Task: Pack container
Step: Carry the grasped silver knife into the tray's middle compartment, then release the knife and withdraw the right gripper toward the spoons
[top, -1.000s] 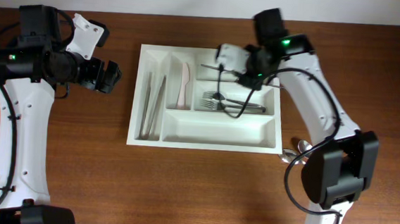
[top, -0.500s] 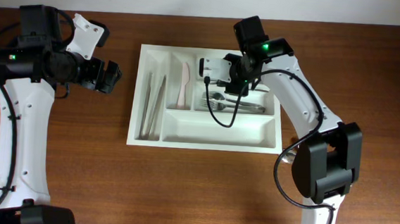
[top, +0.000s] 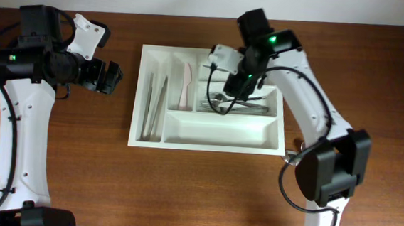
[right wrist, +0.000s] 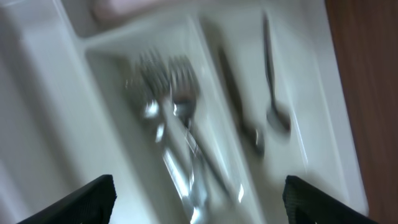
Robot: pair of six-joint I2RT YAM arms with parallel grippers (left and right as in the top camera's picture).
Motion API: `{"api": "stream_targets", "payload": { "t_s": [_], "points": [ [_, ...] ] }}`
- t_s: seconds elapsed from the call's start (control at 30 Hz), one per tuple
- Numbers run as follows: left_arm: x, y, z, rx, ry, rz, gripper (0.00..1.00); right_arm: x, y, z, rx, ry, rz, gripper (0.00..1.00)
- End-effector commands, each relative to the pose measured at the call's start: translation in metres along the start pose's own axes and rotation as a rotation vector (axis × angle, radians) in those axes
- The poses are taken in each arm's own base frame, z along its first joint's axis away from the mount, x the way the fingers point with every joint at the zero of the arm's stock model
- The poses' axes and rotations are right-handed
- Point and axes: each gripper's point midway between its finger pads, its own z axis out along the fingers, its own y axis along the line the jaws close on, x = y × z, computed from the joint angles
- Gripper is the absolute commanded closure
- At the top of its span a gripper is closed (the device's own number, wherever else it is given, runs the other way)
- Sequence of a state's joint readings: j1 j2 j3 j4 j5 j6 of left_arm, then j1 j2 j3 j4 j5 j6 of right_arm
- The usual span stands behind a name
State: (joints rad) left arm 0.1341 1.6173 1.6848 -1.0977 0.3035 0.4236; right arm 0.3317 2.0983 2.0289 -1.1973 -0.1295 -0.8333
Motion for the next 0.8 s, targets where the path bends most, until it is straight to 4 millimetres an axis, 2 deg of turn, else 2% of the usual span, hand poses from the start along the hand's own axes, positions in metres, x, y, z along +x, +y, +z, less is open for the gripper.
{"api": "stream_targets", "payload": {
  "t_s": [0.0,0.03,0.1,0.23,0.4,0.5,0.67,0.77],
  "points": [
    [-0.005,-0.003,-0.010,-0.001,-0.030,0.021,0.01,0.032,-0.035,-0.068,0.145,0.006,0.289,0.13],
    [-0.005,-0.003,-0.010,-0.001,-0.030,0.021,0.01,0.056,-0.038,-0.079,0.123,0.025,0.394,0.02],
    [-0.005,-0.003,-0.010,-0.001,-0.030,0.021,0.01,0.075,-0.040,-0.090,0.083,0.004,0.510,0.01],
    [-0.005,-0.003,-0.010,-0.001,-0.030,0.021,0.01,0.087,-0.047,-0.109,0.025,-0.110,0.612,0.01],
    [-0.005,-0.003,-0.010,-0.001,-0.030,0.021,0.01,0.106,-0.059,-0.115,0.051,-0.106,0.694,0.01],
    [-0.005,-0.003,-0.010,-0.001,-0.030,0.021,0.01,0.122,-0.059,-0.116,0.055,-0.069,0.764,0.02],
    [-0.005,-0.003,-0.010,-0.001,-0.030,0.021,0.01,0.143,-0.058,-0.134,0.117,-0.095,0.818,0.01],
    [-0.005,-0.003,-0.010,-0.001,-0.030,0.021,0.01,0.160,-0.046,-0.141,0.186,-0.124,0.831,0.01]
  ]
}}
